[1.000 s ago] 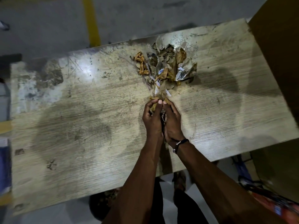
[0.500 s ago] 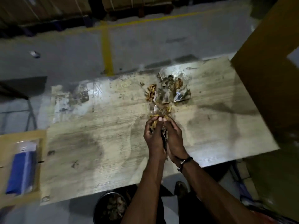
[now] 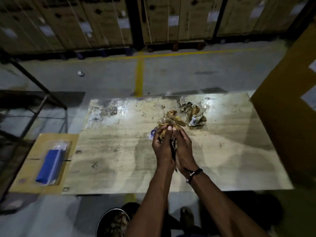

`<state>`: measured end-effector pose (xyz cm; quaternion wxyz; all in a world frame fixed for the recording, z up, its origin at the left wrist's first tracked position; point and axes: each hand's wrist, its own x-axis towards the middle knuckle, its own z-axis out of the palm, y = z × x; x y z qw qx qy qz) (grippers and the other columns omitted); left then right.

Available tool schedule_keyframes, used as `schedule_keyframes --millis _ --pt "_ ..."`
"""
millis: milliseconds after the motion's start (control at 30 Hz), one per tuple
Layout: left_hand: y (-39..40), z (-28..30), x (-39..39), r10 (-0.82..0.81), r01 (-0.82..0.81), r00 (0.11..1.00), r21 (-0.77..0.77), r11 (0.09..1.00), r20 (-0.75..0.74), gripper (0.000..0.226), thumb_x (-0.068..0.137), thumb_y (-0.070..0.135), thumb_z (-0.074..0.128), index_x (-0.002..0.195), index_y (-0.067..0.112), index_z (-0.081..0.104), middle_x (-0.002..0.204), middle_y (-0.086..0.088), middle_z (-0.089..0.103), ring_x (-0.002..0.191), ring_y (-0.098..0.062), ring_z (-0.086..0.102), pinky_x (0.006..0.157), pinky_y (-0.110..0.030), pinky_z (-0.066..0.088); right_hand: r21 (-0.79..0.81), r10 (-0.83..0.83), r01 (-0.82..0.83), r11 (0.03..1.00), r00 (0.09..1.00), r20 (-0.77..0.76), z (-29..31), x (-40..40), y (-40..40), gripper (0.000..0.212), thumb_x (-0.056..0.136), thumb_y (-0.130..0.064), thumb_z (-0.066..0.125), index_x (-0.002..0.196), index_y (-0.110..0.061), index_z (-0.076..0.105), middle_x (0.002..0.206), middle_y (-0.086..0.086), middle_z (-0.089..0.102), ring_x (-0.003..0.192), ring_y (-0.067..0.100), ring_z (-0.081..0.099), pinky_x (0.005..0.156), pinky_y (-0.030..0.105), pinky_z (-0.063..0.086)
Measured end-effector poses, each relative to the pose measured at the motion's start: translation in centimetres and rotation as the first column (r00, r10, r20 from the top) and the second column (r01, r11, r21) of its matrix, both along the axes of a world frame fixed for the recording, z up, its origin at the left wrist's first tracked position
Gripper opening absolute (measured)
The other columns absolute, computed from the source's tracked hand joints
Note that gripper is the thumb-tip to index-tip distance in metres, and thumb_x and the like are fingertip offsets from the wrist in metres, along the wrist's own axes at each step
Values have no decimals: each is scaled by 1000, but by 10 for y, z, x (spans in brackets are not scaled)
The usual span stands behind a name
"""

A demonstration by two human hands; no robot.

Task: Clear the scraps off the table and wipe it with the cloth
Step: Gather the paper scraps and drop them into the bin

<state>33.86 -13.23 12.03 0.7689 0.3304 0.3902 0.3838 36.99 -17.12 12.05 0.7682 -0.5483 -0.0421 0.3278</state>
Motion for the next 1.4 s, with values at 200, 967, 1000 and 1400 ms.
schedule_keyframes --millis 200,967,1000,1400 --pt "-8 21 -6 93 -93 996 31 995 16 13 96 9 74 108 12 73 116 -11 75 109 -28 70 101 -49 54 44 101 -101 994 995 6 18 -3 -6 40 104 -25 64 142 -13 63 144 6 65 137 25 58 120 54 41" --pt "-19 34 -155 567 -570 822 80 818 53 13 92 18 80 104 17 76 126 -18 73 119 -36 69 101 -48 56 99 570 -579 809 815 106 35 -138 6 37 106 -20 60 142 -12 63 145 4 64 136 22 59 118 46 44" --pt "-20 32 -167 591 -592 805 85 801 41 18 88 24 82 104 18 76 127 -19 72 121 -37 68 102 -49 56 103 590 -598 795 801 97 35 -150 6 37 106 -18 59 143 -11 62 145 5 64 136 22 59 117 44 45" --pt "-35 -7 -328 791 -791 610 26 612 -53 15 96 2 71 96 17 74 105 -4 78 101 -21 72 86 -32 57 48 772 -772 634 635 7 1 -312 3 32 107 -14 57 138 -11 65 140 5 68 134 25 61 121 49 40"
